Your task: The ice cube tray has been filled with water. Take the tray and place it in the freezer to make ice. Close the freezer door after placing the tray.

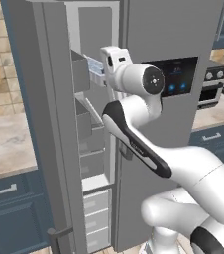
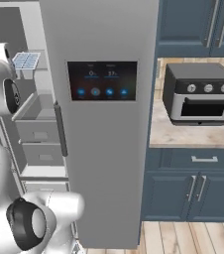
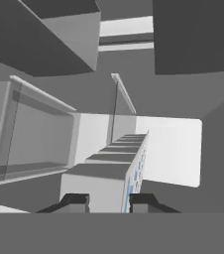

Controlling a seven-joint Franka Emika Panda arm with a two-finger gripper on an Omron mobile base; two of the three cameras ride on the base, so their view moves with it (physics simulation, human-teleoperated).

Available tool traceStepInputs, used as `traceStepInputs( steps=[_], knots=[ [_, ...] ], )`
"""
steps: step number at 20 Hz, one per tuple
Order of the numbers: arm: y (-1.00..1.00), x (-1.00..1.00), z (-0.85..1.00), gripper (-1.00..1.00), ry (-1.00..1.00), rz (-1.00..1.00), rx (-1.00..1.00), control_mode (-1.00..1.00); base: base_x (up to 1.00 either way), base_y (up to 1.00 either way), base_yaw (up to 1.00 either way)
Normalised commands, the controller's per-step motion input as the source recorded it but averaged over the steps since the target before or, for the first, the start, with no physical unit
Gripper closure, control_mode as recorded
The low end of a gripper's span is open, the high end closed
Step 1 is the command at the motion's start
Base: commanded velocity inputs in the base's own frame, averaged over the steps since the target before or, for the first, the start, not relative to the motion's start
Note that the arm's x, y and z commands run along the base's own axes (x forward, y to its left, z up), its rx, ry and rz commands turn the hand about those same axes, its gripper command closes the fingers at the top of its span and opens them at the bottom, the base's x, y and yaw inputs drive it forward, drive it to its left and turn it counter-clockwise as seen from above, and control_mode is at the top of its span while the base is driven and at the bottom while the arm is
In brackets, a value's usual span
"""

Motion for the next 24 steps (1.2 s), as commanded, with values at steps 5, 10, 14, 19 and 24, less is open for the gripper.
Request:
traceStepInputs(
  steps=[5, 10, 14, 19, 24],
  knots=[
    [0.0, 0.36, 0.0, 1.0, 0.0, 0.0, 0.0, -1.0, 0.0, 0.0, 0.0],
    [0.0, 0.44, 0.0, 1.0, 0.0, 0.0, 0.0, -1.0, 0.0, 0.0, 0.0],
    [0.12, 0.44, 0.0, 1.0, 0.0, 0.0, 0.0, -1.0, 0.0, 0.0, 0.0],
    [0.2, 0.5, 0.0, 1.0, 0.0, 0.0, 0.0, -1.0, 0.0, 0.0, 0.0],
    [0.19, 0.52, 0.0, 1.0, 0.01, 0.0, 0.0, -1.0, 0.0, 0.0, 0.0]
  ],
)
